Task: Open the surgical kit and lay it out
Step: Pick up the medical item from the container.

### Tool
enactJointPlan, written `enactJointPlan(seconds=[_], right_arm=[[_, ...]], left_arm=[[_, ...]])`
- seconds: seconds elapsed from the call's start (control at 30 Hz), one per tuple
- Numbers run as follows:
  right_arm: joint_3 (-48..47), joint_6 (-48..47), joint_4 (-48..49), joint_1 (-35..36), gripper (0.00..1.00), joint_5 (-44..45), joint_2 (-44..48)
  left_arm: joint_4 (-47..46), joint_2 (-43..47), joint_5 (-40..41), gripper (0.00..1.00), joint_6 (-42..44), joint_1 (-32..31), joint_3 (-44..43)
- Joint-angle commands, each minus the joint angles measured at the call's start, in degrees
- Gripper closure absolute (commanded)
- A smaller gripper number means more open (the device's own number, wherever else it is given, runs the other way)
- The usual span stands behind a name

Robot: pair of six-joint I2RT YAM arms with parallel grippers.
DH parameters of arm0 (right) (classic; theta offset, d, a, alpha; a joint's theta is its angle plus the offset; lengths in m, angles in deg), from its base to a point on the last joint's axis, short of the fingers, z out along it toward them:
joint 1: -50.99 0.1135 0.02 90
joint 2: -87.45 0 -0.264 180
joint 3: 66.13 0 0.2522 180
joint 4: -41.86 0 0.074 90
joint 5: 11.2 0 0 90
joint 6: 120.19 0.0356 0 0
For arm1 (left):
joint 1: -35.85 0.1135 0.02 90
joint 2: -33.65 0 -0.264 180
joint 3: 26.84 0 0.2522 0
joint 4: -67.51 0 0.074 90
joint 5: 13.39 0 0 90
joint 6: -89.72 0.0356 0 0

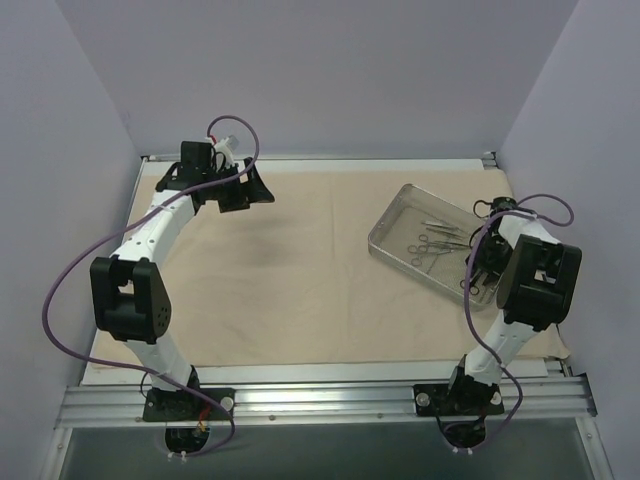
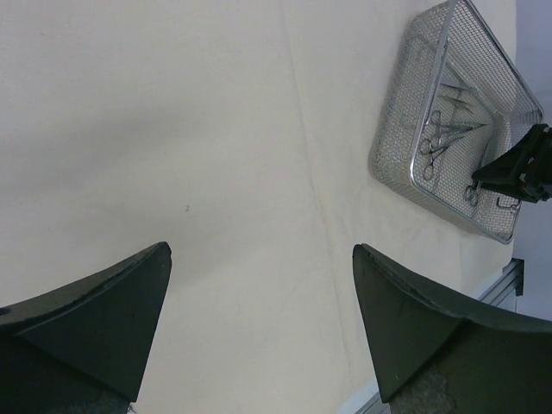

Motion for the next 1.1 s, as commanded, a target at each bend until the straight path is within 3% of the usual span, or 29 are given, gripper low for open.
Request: enactJointPlan(seconds=[0.0, 0.13, 0.23, 0.37, 0.7, 0.93, 1.07], right_arm=[[1.2, -1.8, 2.1, -0.9, 0.64, 1.1, -2.6], [4.1, -2.5, 4.5, -1.1, 0.72, -1.4, -3.4], [5.4, -3.4, 5.6, -1.0, 0.84, -3.6, -4.4], [5.9, -4.5, 6.0, -1.2, 1.0, -4.2, -4.0], [-5.1, -5.2, 0.1, -0.4, 1.0, -3.3, 5.9], [-4.7, -3.5, 3.1, 1.2, 1.0, -9.8, 7.7], [-5.5, -3.7, 7.3, 4.5, 1.0, -17.7, 8.4]], left_arm=[[1.4, 1.5, -2.4, 0.05, 2.0, 0.3, -3.4], [1.4, 1.3, -4.4, 0.0, 2.3, 0.9, -3.8], [1.6, 0.9, -5.4, 0.16, 2.5, 0.9, -4.3], [2.5, 0.6, -6.5, 0.22, 2.4, 0.9, -4.4], [5.7, 3.6, -5.5, 0.2, 2.3, 0.8, -2.2], [7.3, 3.6, -4.4, 0.12, 1.4, -0.1, -4.4], [4.6, 3.5, -9.0, 0.12, 0.5, -0.6, -4.0]])
